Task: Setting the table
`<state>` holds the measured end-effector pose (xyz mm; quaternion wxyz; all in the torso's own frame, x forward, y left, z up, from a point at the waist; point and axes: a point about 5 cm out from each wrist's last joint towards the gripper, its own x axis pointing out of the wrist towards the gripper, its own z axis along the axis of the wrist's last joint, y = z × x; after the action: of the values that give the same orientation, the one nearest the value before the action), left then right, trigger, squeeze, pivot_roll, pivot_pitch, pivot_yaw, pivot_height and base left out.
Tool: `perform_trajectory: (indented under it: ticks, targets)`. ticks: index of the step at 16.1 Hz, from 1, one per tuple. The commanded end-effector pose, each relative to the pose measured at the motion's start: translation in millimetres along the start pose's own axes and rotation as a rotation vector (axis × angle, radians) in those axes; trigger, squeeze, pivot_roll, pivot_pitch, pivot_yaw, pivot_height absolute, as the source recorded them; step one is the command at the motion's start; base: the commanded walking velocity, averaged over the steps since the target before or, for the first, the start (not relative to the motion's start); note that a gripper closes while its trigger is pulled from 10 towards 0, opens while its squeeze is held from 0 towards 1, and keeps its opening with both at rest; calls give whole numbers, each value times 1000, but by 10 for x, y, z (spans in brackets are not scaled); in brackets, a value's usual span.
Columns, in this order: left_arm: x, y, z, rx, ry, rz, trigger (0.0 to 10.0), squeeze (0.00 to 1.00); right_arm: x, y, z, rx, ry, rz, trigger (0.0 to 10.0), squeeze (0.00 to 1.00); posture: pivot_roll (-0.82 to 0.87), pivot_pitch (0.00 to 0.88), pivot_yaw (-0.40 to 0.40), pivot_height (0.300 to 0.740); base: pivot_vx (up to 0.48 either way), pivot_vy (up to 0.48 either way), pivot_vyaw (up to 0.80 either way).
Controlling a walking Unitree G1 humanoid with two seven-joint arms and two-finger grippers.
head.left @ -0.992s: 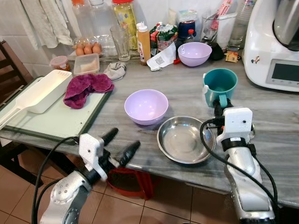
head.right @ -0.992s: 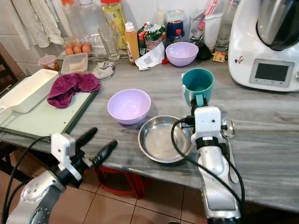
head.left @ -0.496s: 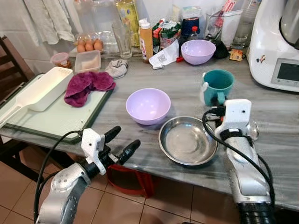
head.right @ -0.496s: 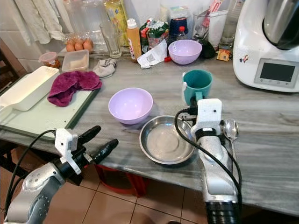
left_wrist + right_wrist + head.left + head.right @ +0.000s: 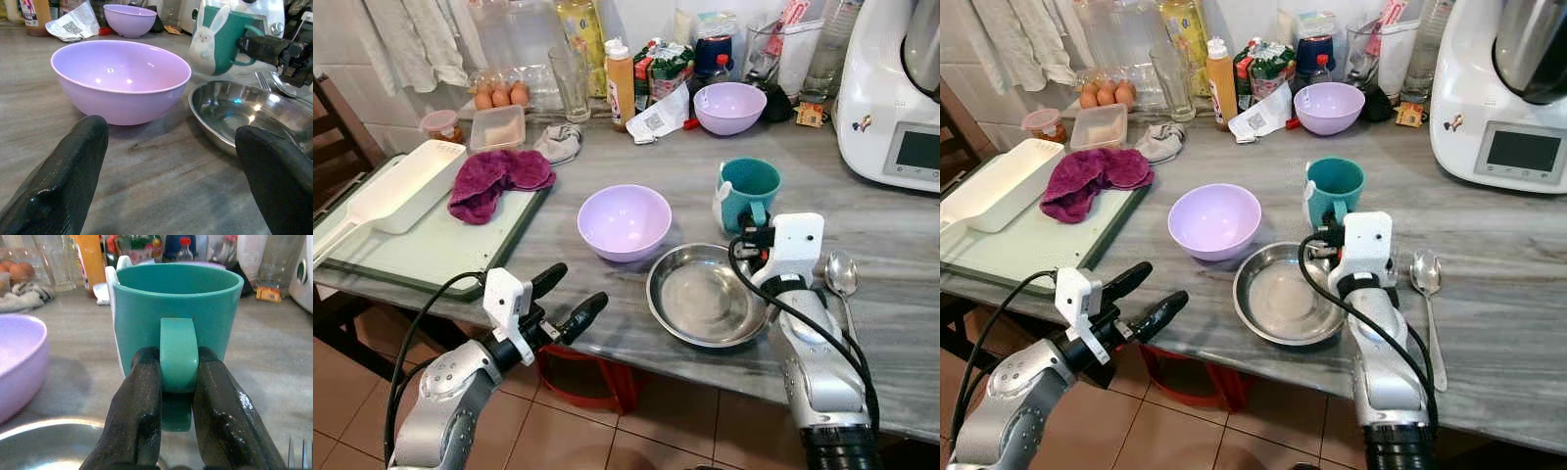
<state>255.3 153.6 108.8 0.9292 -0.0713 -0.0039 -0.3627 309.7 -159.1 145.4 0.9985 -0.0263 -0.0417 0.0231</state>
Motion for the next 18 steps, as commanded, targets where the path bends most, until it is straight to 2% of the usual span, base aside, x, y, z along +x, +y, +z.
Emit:
perform_trajectory:
  ticks: [1, 6, 7, 8, 9, 15, 18]
  targets:
    - [-38, 53, 13, 16, 9, 8, 10000, 0, -10, 50, -4, 13, 6, 19, 10000, 0, -111, 102, 98, 740, 0, 0, 0]
    - [-12, 51, 9, 22, 11, -4, 10000, 0, -101, 92, -91, 20, 29, 23, 10000, 0, -119, 101, 100, 740, 0, 0, 0]
    - [-9, 48, 8, 20, 10, -5, 10000, 0, -103, 95, -98, 21, 31, 26, 10000, 251, -119, 101, 100, 740, 0, 0, 0]
    - [-3, 45, 5, 18, 10, -6, 10000, 0, -100, 91, -98, 22, 30, 27, 10000, 890, -119, 100, 100, 740, 0, 0, 0]
    - [2, 41, 2, 19, 10, -7, 10000, 0, -96, 83, -97, 23, 28, 28, 10000, 1000, -119, 99, 98, 740, 0, 0, 0]
    - [21, 15, -11, 18, 4, -9, 10000, 0, -94, 41, -55, 15, 5, 13, 10000, 1000, -123, 98, 97, 740, 0, 0, 0]
    - [26, -2, -16, 18, 2, -12, 10000, 0, -95, 19, 38, 15, -43, -5, 10000, 1000, -125, 98, 98, 740, 0, 0, 0]
